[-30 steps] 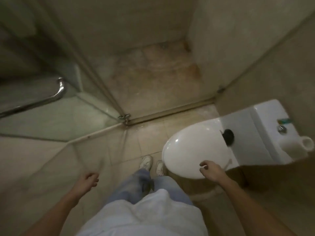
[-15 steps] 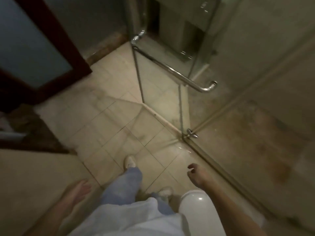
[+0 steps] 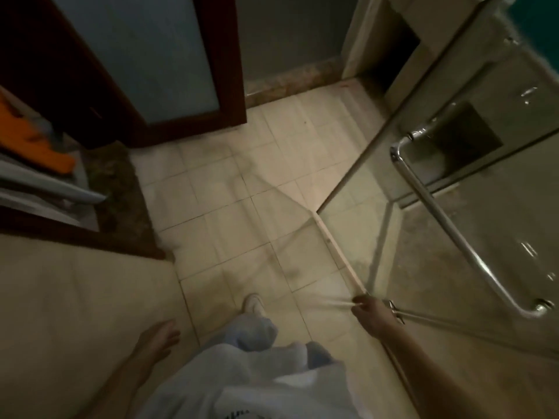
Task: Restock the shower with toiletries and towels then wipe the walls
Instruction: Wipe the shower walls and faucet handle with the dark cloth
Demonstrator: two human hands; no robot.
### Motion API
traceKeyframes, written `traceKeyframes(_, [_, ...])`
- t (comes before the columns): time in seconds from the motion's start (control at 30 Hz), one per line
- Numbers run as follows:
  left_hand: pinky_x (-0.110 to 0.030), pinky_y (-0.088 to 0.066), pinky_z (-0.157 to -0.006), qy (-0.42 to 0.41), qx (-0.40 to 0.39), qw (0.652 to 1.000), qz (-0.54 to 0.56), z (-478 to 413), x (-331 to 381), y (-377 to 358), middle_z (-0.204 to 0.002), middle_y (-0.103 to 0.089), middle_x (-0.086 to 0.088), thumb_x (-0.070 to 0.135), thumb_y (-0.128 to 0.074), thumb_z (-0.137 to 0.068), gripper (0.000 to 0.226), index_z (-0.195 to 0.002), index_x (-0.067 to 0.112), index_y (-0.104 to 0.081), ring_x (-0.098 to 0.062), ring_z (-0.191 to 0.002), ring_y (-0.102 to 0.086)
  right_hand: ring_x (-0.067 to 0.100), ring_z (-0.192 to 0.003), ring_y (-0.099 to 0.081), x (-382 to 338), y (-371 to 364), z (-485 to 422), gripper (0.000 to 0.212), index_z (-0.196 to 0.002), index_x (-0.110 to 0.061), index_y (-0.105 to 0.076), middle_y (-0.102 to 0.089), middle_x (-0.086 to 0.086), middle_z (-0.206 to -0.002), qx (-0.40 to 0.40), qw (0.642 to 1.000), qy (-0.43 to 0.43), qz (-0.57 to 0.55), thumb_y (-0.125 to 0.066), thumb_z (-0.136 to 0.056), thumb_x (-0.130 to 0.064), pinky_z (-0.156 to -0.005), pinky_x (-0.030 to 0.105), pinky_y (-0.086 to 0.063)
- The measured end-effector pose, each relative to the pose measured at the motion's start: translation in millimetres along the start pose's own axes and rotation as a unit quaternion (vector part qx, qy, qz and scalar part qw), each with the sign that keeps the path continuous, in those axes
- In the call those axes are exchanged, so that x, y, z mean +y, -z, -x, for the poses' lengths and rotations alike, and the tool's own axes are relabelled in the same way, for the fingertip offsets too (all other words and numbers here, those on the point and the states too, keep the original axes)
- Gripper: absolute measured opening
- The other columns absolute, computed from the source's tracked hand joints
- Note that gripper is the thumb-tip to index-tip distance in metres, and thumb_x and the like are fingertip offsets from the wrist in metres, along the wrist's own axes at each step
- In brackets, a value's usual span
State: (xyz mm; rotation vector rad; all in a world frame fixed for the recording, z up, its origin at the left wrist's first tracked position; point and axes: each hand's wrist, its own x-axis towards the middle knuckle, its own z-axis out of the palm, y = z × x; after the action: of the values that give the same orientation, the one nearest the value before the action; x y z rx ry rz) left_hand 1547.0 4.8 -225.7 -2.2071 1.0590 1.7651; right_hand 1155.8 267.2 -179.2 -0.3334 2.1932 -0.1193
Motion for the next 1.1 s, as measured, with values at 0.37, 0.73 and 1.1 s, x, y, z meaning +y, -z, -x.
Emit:
traceKeyframes(0.37, [-0.027,-0.050,-0.077,-0.106,-0.026,0.994,-0.016,-54.6,255.3,7.6,-0.118,-0.066,-0.015,0.017,-0.055,-0.103,0.013,-0.112,0.014,-0.064,-0.030,-0.110,-0.063,0.018,-0.120,-0.058,-105.5,6.9,-53.5,0.029,-0.128,-0.025,-0.060,-0.065,0.003,-0.122,-0.091,0.993,-0.050,0.062,-0.054,-0.099,-0.028,-0.092,0.022,-0.042])
traceKeyframes(0.73, [-0.027,-0.044,-0.074,-0.050,0.044,0.998,-0.019,-101.5,400.4,24.1,-0.116,-0.064,-0.015,0.016,-0.049,-0.106,0.022,-0.123,0.007,-0.059,-0.028,-0.099,-0.059,0.020,-0.091,-0.066,-298.7,107.6,-230.7,0.031,-0.125,-0.010,-0.065,-0.071,0.012,-0.117,-0.128,0.991,0.014,-0.020,-0.062,-0.096,-0.022,-0.078,0.025,-0.050])
traceKeyframes(1.1, [-0.036,-0.044,-0.079,-0.013,0.018,0.990,-0.142,-191.4,590.8,1.7,-0.094,-0.064,-0.017,0.011,-0.057,-0.101,0.019,-0.117,0.001,-0.062,-0.031,-0.086,-0.059,0.020,-0.112,-0.063,-480.9,293.6,-348.8,0.033,-0.127,-0.020,-0.063,-0.068,0.003,-0.124,-0.015,0.984,0.095,-0.149,-0.055,-0.096,-0.028,-0.095,0.032,-0.049])
